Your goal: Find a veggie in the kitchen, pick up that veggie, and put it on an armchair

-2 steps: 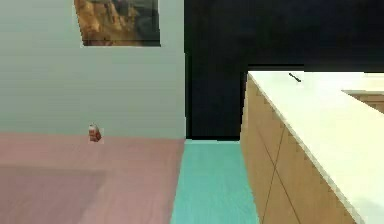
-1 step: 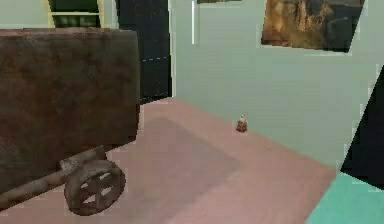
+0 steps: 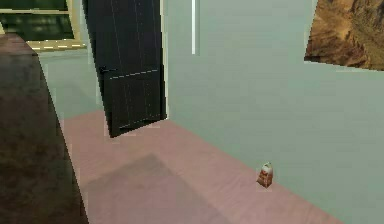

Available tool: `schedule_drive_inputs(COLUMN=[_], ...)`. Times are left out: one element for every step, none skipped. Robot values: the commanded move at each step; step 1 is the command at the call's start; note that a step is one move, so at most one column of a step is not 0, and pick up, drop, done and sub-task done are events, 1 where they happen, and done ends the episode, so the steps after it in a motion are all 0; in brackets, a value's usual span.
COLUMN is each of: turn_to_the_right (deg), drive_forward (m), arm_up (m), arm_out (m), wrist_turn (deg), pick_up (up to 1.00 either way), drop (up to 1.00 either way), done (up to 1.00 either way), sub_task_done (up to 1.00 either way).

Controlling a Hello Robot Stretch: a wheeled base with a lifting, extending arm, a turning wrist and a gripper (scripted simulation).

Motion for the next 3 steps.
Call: schedule_drive_inputs(turn_to_the_right=[-3.0, 0.0, -42.0], drive_forward=[0.00, 0.65, 0.00], arm_up=[0.00, 0.00, 0.00], arm_out=[0.00, 0.00, 0.00], wrist_turn=[0.0, 0.0, 0.0], pick_up=[0.00, 0.00, 0.00], drop=[0.00, 0.00, 0.00], done=[0.00, 0.00, 0.00], sub_task_done=[0.00, 0.00, 0.00])
